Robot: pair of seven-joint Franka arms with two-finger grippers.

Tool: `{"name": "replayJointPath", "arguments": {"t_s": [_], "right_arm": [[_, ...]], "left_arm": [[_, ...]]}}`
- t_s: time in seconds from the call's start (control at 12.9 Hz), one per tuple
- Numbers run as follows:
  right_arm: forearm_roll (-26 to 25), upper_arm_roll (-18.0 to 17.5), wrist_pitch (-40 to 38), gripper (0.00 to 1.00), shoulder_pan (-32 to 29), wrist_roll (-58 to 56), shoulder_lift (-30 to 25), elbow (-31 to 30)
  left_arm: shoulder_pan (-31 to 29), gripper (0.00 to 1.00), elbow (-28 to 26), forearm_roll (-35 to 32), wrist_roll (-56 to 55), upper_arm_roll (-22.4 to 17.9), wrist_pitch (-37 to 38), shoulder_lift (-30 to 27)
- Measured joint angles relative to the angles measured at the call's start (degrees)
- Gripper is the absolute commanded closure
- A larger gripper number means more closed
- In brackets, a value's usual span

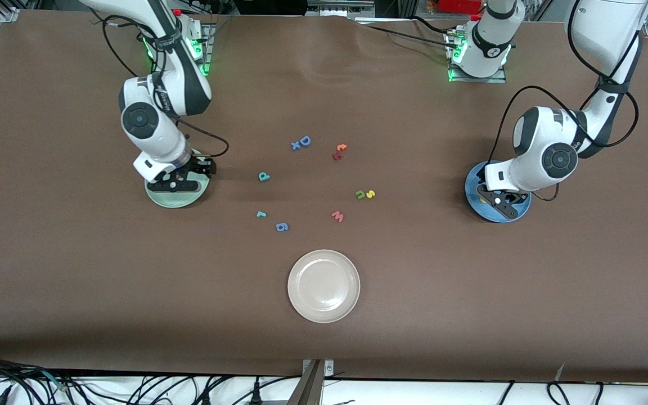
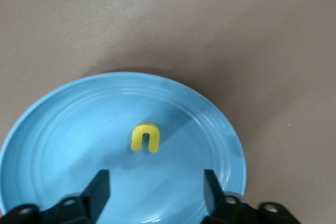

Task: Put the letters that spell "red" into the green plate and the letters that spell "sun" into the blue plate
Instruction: 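Drop the u on the blue plate while the right gripper drops the e, then reach the left gripper to the yellow s while the right gripper reaches the teal p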

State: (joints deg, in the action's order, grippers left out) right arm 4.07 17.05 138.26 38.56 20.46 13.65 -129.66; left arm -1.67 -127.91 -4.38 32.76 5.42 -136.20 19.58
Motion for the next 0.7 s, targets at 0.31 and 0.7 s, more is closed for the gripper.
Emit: {"name": "replayJointPath", "arguments": {"t_s": [0.31, 0.7], "right_arm": [[0.0, -4.9, 0.6, 0.23, 0.1, 17.7, 1.3, 1.0], [0.0, -7.1, 4.7, 0.23, 2.8, 41.3, 7.5, 4.6]], "left_arm": [[2.4, 0.00, 2.8, 2.0, -3.0, 1.8, -0.5, -1.2], [13.4, 0.00, 7.4, 7.5, -16.8, 2.3, -0.5, -1.7]]}}
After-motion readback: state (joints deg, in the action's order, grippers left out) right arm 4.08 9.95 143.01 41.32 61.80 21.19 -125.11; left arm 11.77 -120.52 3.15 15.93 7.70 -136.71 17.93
